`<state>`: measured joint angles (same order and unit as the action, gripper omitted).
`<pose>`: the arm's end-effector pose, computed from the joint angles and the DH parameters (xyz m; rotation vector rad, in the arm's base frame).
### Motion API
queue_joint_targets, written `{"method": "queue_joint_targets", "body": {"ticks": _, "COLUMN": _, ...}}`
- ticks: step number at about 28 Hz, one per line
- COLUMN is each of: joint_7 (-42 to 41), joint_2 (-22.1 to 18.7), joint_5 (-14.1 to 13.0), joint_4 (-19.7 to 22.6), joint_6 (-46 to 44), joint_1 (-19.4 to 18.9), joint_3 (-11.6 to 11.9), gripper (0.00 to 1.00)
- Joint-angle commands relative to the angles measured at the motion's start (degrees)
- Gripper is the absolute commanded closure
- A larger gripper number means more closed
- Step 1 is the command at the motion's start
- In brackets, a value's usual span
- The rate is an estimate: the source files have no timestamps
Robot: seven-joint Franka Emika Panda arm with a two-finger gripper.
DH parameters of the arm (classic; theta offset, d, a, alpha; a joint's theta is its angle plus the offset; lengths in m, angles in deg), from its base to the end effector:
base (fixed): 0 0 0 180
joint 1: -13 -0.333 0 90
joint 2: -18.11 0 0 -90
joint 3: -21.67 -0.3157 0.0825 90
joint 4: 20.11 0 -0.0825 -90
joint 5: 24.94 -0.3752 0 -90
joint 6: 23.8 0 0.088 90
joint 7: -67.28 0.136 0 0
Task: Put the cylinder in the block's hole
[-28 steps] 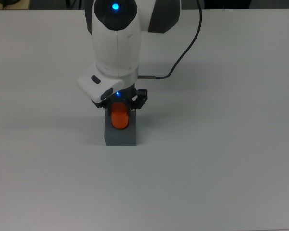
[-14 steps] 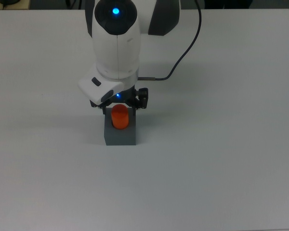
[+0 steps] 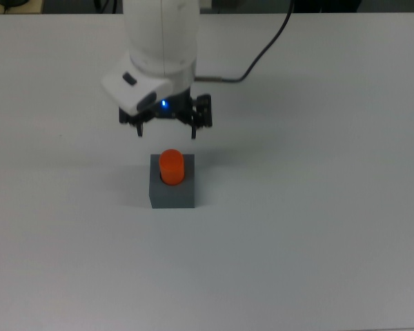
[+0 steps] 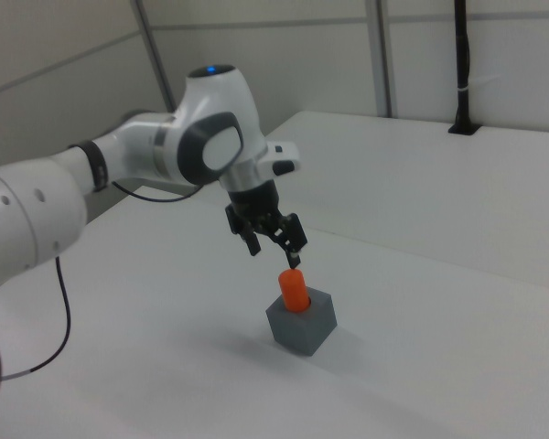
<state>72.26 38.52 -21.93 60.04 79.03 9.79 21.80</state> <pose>0.6641 0.0300 0.4802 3.0914 -0.0345 0.0668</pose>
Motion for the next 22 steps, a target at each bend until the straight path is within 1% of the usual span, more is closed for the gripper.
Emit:
{"method": "queue_joint_targets", "body": {"ticks": 1, "joint_7": -0.15, "joint_2": -5.81, "joint_5": -0.54, "joint_4": 2.89, "joint_6": -4.39, "joint_1": -0.22, "joint_3": 0.31, "gripper": 0.0}}
{"method": "queue_joint_targets", "body": {"ticks": 3, "joint_7": 0.03, "joint_2": -8.18, "joint_5": -0.63, "joint_4": 4.74, "joint_6": -4.4, "joint_1": -0.13, "joint_3": 0.4, "gripper": 0.0}}
{"method": "queue_joint_targets", "body": {"ticks": 6, "joint_7": 0.03, "joint_2": -12.49, "joint_5": -0.72, "joint_4": 8.86, "joint_6": -4.31, "joint_1": -0.04, "joint_3": 0.49, "gripper": 0.0}}
{"method": "queue_joint_targets", "body": {"ticks": 7, "joint_7": -0.15, "joint_2": -15.37, "joint_5": -1.07, "joint_4": 11.58, "joint_6": -4.05, "joint_1": 0.13, "joint_3": 0.58, "gripper": 0.0}}
{"method": "queue_joint_targets", "body": {"ticks": 9, "joint_7": -0.32, "joint_2": -17.94, "joint_5": -1.25, "joint_4": 14.23, "joint_6": -3.61, "joint_1": 0.13, "joint_3": 0.49, "gripper": 0.0}}
{"method": "queue_joint_targets", "body": {"ticks": 12, "joint_7": -0.5, "joint_2": -20.67, "joint_5": -1.33, "joint_4": 17.74, "joint_6": -3.43, "joint_1": 0.05, "joint_3": 0.49, "gripper": 0.0}}
{"method": "queue_joint_targets", "body": {"ticks": 17, "joint_7": -0.5, "joint_2": -22.34, "joint_5": -1.33, "joint_4": 21.18, "joint_6": -2.56, "joint_1": -0.22, "joint_3": 0.14, "gripper": 0.0}}
{"method": "queue_joint_targets", "body": {"ticks": 18, "joint_7": -0.5, "joint_2": -23.39, "joint_5": -1.25, "joint_4": 22.49, "joint_6": -1.16, "joint_1": -0.22, "joint_3": 0.05, "gripper": 0.0}}
{"method": "queue_joint_targets", "body": {"ticks": 22, "joint_7": -0.41, "joint_2": -24.01, "joint_5": -1.33, "joint_4": 23.03, "joint_6": -0.97, "joint_1": -0.13, "joint_3": 0.05, "gripper": 0.0}}
